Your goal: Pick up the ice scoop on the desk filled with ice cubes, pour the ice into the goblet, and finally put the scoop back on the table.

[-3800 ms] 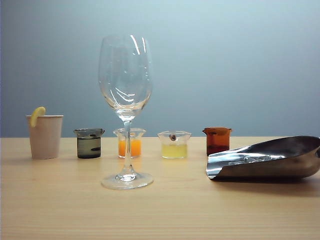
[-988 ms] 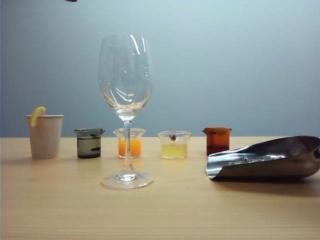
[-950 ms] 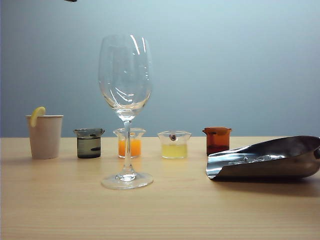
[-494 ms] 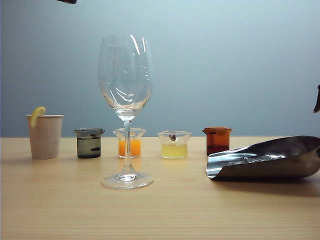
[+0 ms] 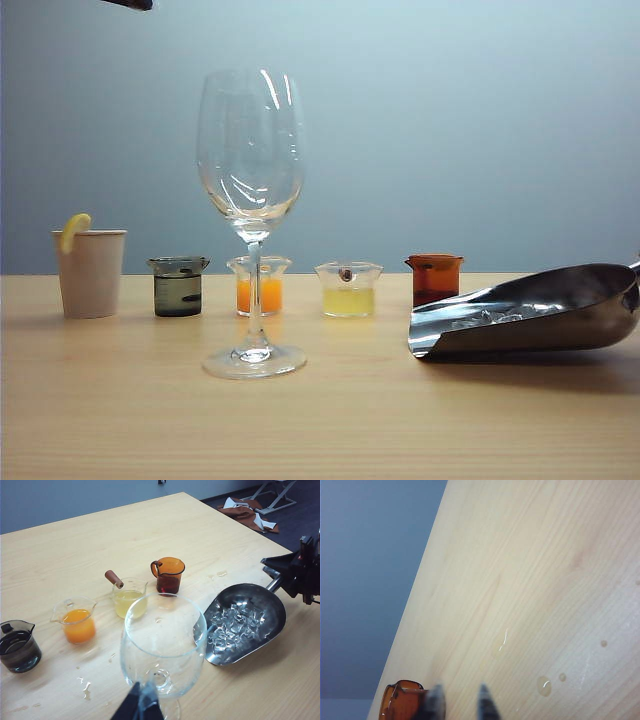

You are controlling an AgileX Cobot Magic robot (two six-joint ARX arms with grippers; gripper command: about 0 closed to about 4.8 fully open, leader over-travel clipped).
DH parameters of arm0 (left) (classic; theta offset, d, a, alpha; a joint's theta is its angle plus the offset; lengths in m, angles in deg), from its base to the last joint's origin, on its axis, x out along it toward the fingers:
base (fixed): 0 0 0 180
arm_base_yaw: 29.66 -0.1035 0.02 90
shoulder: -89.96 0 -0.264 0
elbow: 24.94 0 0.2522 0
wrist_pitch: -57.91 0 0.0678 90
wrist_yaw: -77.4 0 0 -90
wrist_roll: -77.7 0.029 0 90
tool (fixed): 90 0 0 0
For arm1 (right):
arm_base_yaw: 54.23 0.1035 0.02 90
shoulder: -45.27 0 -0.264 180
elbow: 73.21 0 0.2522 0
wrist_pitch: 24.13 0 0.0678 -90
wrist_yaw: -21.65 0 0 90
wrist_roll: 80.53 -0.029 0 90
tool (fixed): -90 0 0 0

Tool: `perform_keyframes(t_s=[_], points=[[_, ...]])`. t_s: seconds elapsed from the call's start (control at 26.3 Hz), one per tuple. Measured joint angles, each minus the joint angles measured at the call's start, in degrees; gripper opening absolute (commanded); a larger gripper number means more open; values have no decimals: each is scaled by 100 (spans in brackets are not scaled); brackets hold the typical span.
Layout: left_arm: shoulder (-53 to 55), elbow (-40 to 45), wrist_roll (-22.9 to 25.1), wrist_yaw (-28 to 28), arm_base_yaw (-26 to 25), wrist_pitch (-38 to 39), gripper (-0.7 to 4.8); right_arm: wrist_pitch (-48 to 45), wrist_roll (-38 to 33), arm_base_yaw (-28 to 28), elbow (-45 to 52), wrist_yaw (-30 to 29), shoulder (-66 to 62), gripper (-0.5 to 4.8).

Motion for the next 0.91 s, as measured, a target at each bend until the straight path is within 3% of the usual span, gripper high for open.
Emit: perform_keyframes(t_s=[0.04,0.15,0.68,0.91], points=[[0,0,0,0,0,0,-5,-2,-4,0,0,0,0,79],[2,0,2,0,0,0,-5,37,-17,0,0,2,0,-8],[2,0,0,0,0,0,-5,240,-710,-63,9,-140,-9,-9],[2,0,0,0,0,0,-5,-315,-1397,-107,9,-339,-13,-9]])
